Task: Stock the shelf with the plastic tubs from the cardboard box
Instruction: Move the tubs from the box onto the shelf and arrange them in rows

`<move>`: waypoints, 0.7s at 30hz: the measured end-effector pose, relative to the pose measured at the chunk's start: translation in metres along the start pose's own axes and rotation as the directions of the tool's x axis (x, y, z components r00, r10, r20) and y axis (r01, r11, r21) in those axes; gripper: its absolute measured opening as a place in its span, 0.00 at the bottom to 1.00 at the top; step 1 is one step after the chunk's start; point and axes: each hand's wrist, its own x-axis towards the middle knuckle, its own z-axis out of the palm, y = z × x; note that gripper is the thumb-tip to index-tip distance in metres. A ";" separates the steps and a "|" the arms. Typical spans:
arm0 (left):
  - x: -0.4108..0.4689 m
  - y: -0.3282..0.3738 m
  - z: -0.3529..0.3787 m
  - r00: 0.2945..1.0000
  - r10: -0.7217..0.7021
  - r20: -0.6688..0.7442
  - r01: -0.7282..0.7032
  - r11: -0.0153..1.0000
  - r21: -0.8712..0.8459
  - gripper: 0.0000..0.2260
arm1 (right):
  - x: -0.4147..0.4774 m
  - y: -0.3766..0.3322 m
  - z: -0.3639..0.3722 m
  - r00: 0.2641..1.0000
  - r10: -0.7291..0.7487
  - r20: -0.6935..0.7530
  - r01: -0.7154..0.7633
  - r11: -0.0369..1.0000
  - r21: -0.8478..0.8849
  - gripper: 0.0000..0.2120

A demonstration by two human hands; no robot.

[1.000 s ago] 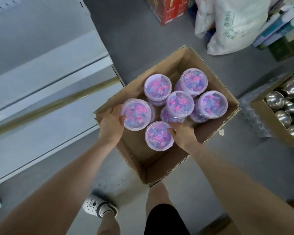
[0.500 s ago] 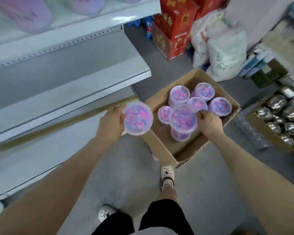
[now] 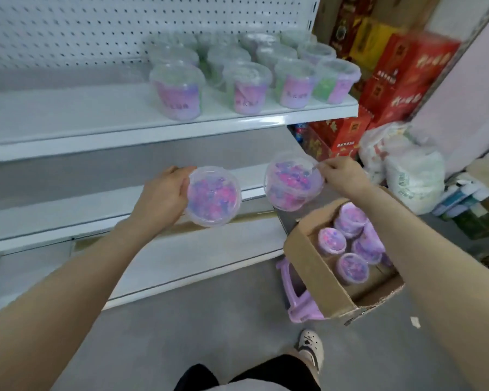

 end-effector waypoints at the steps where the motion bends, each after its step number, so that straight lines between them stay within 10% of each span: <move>1: -0.002 -0.010 -0.016 1.000 -0.015 -0.021 0.014 1.000 -0.008 0.18 | 0.002 -0.018 -0.001 0.999 -0.046 0.001 0.046 0.999 0.010 0.16; 21: 0.071 -0.150 -0.183 0.885 -0.360 -0.295 0.347 0.933 -0.097 0.17 | 0.173 -0.359 0.052 0.911 -0.406 -0.073 0.396 0.811 0.432 0.09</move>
